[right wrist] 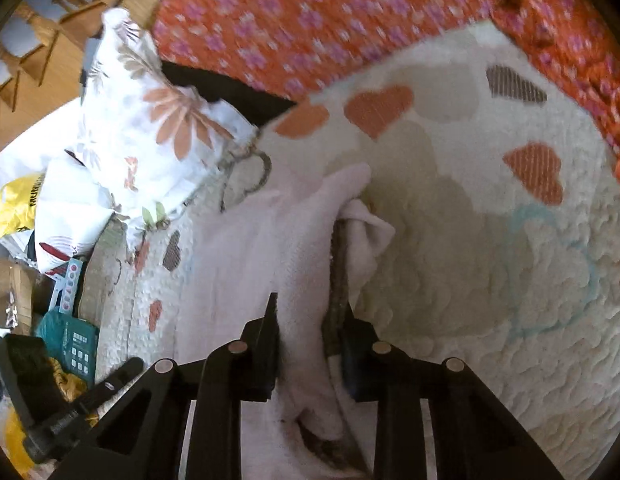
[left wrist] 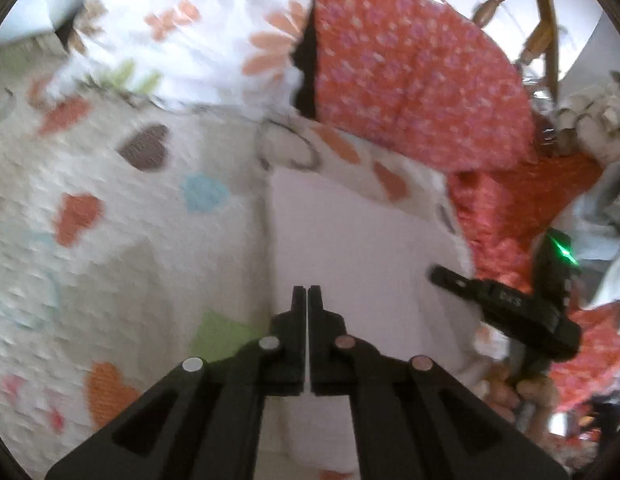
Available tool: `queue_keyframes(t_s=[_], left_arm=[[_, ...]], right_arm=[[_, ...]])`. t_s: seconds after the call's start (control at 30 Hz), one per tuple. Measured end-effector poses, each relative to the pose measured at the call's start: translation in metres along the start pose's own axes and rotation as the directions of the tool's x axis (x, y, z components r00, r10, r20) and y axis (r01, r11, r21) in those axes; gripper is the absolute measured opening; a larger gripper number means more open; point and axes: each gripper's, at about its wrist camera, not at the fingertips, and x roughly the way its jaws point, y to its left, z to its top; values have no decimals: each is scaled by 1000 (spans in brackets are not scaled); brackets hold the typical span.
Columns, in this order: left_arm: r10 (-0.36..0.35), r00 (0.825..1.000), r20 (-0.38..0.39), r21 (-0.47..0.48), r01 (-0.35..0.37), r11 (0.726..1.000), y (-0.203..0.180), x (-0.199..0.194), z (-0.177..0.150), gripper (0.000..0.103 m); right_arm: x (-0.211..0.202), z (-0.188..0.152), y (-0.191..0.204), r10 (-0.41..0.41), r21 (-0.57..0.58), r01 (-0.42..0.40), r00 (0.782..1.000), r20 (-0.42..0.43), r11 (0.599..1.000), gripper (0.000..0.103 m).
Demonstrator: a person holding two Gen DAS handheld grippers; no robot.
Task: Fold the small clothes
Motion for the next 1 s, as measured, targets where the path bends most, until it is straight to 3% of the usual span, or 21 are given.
queue_keyframes(t_s=[0.07,0.13,0.2,0.3,0.37,0.43,0.53,0.67,0.7,0.8,0.87,0.9,0.93,1.0], left_arm=[[90,996,-10,-10,-90,996,7,6,-2,44],[128,991,-41,-52,-130,990,21,13,-5,51],[102,991,-90,-99,-111,989,32,19,-6,53],[97,990,-103,-119,-109,987,36,18,-10,59],[125,988,-90,-98,-133,986,31,19,-13,61],[135,986,-100,-70,-143,987,24,22,-19,61],[120,984,-135,-36,-126,991,15,27,-32,61],[144,976,-162,50,-138,989,-4,36,-57,62],[154,975,-163,70,-144,987,-7,37,-62,62],[157,967,-198,100,-140,985,-11,40,-73,63],[155,964,-217,98,-136,986,-11,38,-77,63],[153,963,-223,97,-135,986,-11,37,-78,63],[153,963,-222,98,-134,986,-11,35,-78,63],[152,964,-218,97,-134,986,-11,33,-78,64]], right_arm=[[11,-2,-4,-140,-17,140,990,-14,990,34],[17,-4,-10,-228,-22,227,973,-25,974,38],[6,-2,-8,-226,-14,226,974,9,974,40],[-23,-3,8,-245,-79,257,961,130,963,40],[-38,-5,20,-190,-116,210,968,162,971,36],[-45,-10,26,-103,-126,121,985,139,985,22],[-49,-25,29,10,-121,-3,998,63,993,21],[-35,-48,17,75,-72,-81,994,-78,994,21],[-31,-53,9,55,-51,-60,993,-105,997,21],[-27,-62,-28,-162,31,168,977,-138,985,21],[-42,-62,-51,-315,76,323,944,-101,943,23],[-55,-61,-58,-352,87,356,934,-53,931,23],[-65,-60,-59,-343,95,343,939,-16,935,23],[-85,-56,-53,-250,91,244,966,71,966,23]])
